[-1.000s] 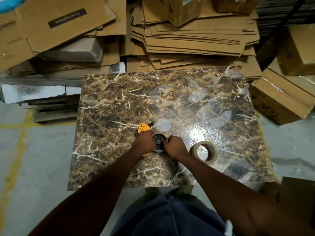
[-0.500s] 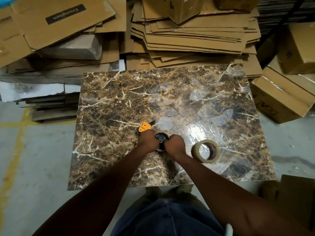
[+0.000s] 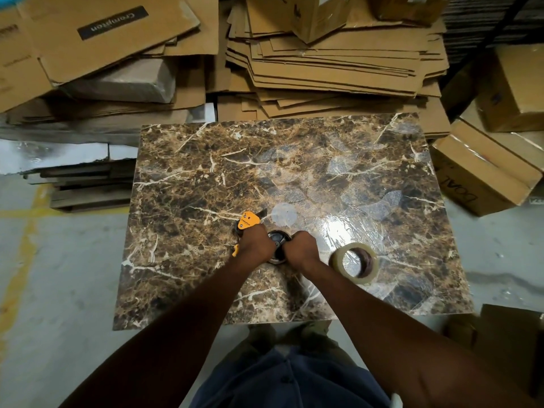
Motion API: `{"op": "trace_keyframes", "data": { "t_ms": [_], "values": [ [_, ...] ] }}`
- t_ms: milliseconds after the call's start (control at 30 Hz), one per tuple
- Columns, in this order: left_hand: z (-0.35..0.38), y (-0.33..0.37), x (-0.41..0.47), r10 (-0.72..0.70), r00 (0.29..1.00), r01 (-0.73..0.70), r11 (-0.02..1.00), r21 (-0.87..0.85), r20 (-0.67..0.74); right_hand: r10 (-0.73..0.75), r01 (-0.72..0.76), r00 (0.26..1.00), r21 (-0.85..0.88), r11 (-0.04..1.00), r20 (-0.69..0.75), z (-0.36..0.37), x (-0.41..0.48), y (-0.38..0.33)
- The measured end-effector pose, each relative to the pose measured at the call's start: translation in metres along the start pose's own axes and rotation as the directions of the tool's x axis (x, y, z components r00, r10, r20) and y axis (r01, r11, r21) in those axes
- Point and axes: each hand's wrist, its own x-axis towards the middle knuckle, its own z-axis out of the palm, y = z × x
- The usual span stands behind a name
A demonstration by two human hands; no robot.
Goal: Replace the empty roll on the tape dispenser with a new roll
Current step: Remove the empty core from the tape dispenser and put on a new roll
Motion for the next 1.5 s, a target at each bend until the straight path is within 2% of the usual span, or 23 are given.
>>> {"op": "trace_keyframes", "data": {
  "t_ms": [400,633,767,833,933,1067,1233,1400,1500],
  "values": [
    [0.005,-0.001,-0.008,0.042,0.997,-0.042,0.999,0.006,-0.06,-0.01,0.011,0.999,0.033,0.999,-0.039,0.003,-0.003,0.002],
    [0.005,0.0,-0.019,0.09,0.991,-0.085,0.995,0.046,-0.104,0.04,-0.033,0.998,0.121,0.992,-0.056,0.003,-0.007,0.003],
    [-0.001,-0.001,-0.021,0.026,0.997,-0.025,0.999,0.023,-0.07,0.0,-0.002,1.0,0.181,0.983,0.012,0.001,-0.014,0.006],
    [-0.006,-0.004,-0.018,-0.001,1.0,0.0,1.0,-0.023,-0.03,-0.038,0.033,0.999,0.205,0.978,0.019,0.002,-0.017,0.008],
    [-0.015,-0.006,-0.016,-0.006,1.0,0.006,1.0,-0.005,0.022,-0.061,0.055,0.998,0.225,0.973,0.018,0.003,-0.019,0.012],
    [-0.019,-0.004,-0.019,-0.012,0.999,0.01,0.998,0.069,0.034,-0.049,0.049,0.999,0.166,0.985,-0.006,0.001,-0.02,0.012],
    [-0.022,0.001,-0.026,-0.059,0.997,0.057,0.997,0.047,0.041,0.072,-0.064,0.993,0.097,0.993,-0.092,0.008,-0.023,0.012],
    [-0.028,-0.001,-0.026,-0.106,0.977,0.109,0.994,-0.008,0.183,-0.008,0.02,0.992,0.099,0.995,-0.128,0.008,-0.027,0.015],
    [-0.025,-0.006,-0.024,-0.082,0.98,0.088,0.996,-0.025,0.179,-0.043,0.047,0.992,0.032,0.998,-0.119,0.003,-0.031,0.011]
  ]
}}
